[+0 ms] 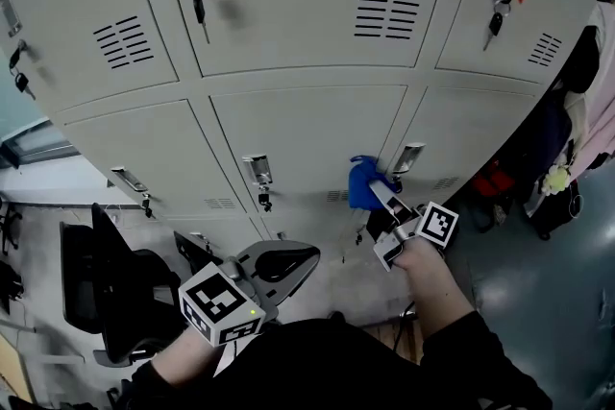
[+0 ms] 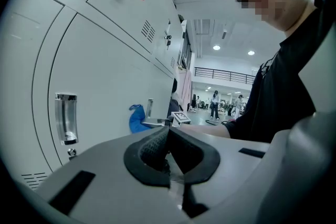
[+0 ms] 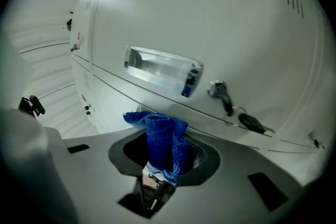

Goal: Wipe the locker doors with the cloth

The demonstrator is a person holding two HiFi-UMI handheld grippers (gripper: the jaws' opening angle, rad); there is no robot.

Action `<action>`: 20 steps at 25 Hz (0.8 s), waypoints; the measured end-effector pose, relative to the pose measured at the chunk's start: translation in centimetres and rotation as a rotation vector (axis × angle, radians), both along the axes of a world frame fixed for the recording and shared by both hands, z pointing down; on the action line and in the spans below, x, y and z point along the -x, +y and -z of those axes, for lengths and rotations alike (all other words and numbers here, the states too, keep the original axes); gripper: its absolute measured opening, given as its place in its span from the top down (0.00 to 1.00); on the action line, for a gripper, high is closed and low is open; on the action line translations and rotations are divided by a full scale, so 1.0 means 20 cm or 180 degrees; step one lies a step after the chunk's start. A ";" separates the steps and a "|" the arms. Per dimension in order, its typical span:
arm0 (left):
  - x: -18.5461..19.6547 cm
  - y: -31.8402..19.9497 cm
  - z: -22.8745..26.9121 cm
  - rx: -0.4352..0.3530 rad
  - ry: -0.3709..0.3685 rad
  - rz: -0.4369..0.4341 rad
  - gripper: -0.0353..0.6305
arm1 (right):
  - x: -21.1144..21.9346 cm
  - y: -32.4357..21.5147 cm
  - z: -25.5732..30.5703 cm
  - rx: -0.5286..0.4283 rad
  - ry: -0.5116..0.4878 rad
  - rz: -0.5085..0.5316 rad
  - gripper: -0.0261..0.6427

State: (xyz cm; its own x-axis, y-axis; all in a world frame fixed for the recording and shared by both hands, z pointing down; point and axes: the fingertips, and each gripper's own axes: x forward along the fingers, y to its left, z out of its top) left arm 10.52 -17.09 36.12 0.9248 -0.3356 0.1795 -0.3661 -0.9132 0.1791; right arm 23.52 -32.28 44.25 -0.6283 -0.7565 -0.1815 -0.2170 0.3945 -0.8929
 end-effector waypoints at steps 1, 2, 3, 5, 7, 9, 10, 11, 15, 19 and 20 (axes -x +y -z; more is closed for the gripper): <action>0.00 0.00 0.00 0.0003 -0.0010 0.0027 0.94 | 0.00 0.00 -0.06 0.0060 0.0018 0.0010 0.81; 0.00 0.00 -0.01 0.0009 -0.0022 0.0059 0.94 | 0.00 0.00 -0.12 0.0124 0.0038 0.0021 0.81; 0.00 0.00 -0.01 0.0020 -0.0037 0.0095 0.94 | 0.00 -0.01 -0.18 0.0189 0.0058 0.0036 0.81; 0.00 0.01 -0.02 0.0046 -0.0072 0.0175 0.94 | 0.01 -0.01 -0.30 0.0317 0.0089 0.0069 0.81; 0.00 0.02 -0.04 0.0074 -0.0104 0.0247 0.94 | 0.01 -0.02 -0.42 0.0444 0.0111 0.0106 0.81; -0.01 0.02 -0.06 0.0107 -0.0131 0.0317 0.94 | 0.00 -0.02 -0.52 0.0555 0.0148 0.0137 0.81; -0.02 0.02 -0.07 0.0127 -0.0145 0.0356 0.94 | -0.01 -0.02 -0.57 0.0602 0.0172 0.0152 0.81; -0.02 0.03 -0.08 0.0146 -0.0158 0.0396 0.94 | -0.01 -0.02 -0.61 0.0645 0.0188 0.0170 0.81; -0.05 0.04 -0.13 0.0216 -0.0215 0.0542 0.94 | 0.01 -0.02 -0.73 0.0791 0.0155 0.0266 0.81; -0.11 0.06 -0.16 0.0238 -0.0224 0.0627 0.94 | 0.01 -0.02 -0.81 0.0892 0.0159 0.0328 0.81; -0.12 0.08 -0.17 0.0245 -0.0226 0.0624 0.94 | 0.00 -0.02 -0.82 0.0893 0.0172 0.0334 0.81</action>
State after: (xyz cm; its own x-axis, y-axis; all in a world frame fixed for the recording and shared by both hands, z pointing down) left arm 12.88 -15.56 39.45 0.8273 -0.4905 0.2738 -0.5494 -0.8080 0.2128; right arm 23.42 -32.64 60.64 -0.7087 -0.7028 0.0613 -0.2384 0.1568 -0.9584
